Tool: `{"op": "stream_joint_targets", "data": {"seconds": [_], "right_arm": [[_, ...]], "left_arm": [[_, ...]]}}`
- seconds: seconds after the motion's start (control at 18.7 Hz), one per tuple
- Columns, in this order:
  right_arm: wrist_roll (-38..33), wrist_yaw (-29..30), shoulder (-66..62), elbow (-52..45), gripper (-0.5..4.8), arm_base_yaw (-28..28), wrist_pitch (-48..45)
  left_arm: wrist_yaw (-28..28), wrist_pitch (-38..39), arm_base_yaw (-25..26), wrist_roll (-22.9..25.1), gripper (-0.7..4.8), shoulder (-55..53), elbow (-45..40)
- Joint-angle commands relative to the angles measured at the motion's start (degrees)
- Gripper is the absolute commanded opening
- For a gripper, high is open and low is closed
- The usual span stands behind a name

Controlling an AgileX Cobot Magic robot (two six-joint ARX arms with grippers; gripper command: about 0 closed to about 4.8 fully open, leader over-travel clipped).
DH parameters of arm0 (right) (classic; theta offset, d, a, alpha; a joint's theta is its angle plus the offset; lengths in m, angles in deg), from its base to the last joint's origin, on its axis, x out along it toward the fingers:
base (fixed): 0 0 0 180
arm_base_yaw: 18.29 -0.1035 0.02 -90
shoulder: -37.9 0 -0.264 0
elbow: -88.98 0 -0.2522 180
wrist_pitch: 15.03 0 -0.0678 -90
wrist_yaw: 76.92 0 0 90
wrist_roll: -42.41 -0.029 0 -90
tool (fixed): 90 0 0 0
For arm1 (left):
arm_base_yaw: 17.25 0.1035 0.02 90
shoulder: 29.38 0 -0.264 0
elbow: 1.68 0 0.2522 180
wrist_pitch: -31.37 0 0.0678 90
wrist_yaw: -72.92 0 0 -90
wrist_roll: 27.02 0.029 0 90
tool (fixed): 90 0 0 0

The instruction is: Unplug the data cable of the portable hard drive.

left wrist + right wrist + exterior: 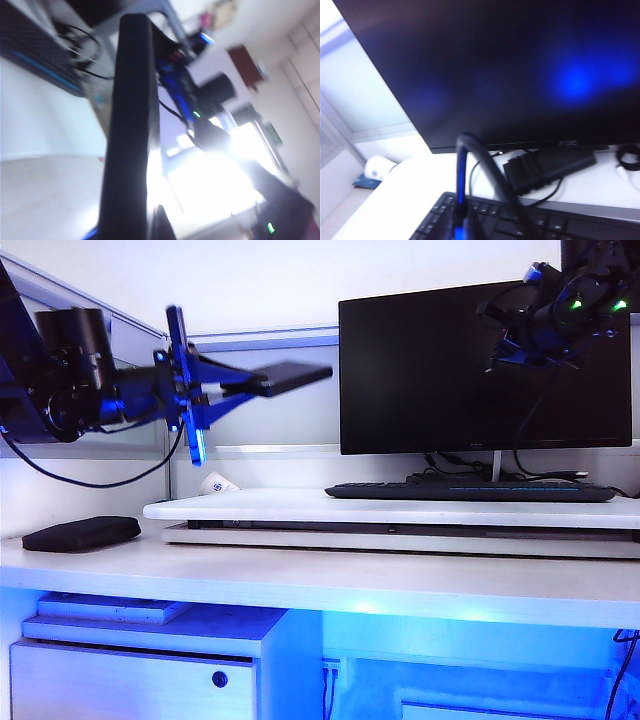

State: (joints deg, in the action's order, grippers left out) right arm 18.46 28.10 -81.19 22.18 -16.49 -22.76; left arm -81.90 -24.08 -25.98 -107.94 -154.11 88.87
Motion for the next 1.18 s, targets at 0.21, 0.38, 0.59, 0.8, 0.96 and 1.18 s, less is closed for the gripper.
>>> {"op": "stream_joint_targets", "data": {"seconds": [0.21,0.38,0.59,0.8,0.96,1.18], "right_arm": [[-4.9,-0.3,0.1,0.2,3.76,0.3,11.3],[-7.5,-0.3,0.1,0.2,4.15,0.3,19.5],[-9.1,-0.3,0.2,0.2,4.23,0.4,32.2],[-6.3,-0.2,0.2,0.2,4.24,0.4,43.1],[1.9,-5.1,0.2,0.2,4.27,0.2,50.8],[7.3,-7.7,0.3,0.2,4.28,0.3,57.5]], "left_arm": [[2.7,4.1,0.3,2.9,-0.05,0.4,0.2],[5.7,6.6,0.4,2.9,-0.05,0.4,0.3],[6.1,7.0,0.4,3.0,-0.05,0.4,0.3],[6.4,7.0,0.4,3.2,-0.05,0.4,0.3],[7.0,9.8,0.4,7.8,-0.05,0.4,2.1],[8.4,34.1,0.4,30.4,-0.06,0.4,9.8]]}}
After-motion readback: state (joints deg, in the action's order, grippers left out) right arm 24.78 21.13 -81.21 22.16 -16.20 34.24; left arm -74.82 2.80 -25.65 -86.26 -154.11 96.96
